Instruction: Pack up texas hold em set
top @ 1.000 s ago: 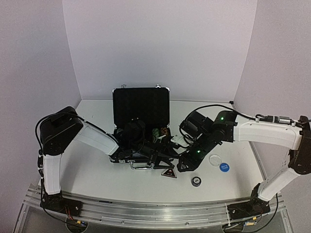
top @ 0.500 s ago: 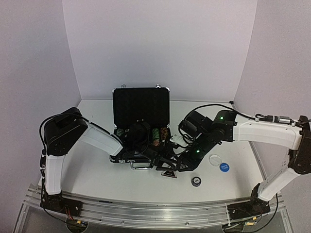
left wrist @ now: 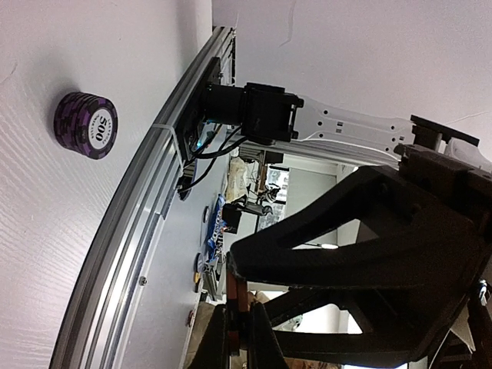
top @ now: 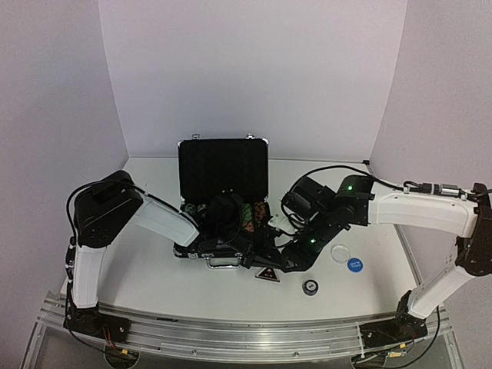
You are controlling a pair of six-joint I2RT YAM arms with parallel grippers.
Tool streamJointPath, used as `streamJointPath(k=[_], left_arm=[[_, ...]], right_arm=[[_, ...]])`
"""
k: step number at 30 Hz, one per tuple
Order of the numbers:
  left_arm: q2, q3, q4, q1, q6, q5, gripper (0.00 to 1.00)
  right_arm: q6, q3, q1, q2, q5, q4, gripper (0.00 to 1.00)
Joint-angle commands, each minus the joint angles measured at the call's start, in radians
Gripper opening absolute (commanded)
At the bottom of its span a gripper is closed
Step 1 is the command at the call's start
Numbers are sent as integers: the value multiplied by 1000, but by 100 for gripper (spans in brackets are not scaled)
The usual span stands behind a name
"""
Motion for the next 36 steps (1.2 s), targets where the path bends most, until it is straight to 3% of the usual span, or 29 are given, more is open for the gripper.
streamJointPath(k=[1,3,5,8,10,11,15,19,22,28,36], left_arm=[[1,39,34,-8,31,36,0],[-7,48,8,-6,71,35,0],[-21,83,-102,-1,189,15,0],[-59,170,-411,17,465,-75,0],[-94,235,-639,34,681,-188,0],[-107,263,-720,45,761,-275,0],[-157,316,-913,86,1108,-622,0],[-146,343,-992,110,1436,-671,0],[-60,489,-1162,112,1572,-668,0],[73,693,-1370,111,1668,-787,0],[134,742,-1425,111,1706,-872,0]], right_arm=[[-7,30,4,-2,-2,-1,3],[-8,34,4,-10,0,-1,16],[-1,41,4,-23,14,-2,40],[25,50,4,-65,27,-1,65],[58,53,3,-107,46,-1,85],[76,54,4,-134,74,1,90],[213,40,2,-231,368,5,94],[326,-8,-36,-297,578,1,97],[391,-55,-115,-320,572,1,97],[417,-119,-197,-326,509,-1,93],[419,-151,-217,-321,512,-5,93]])
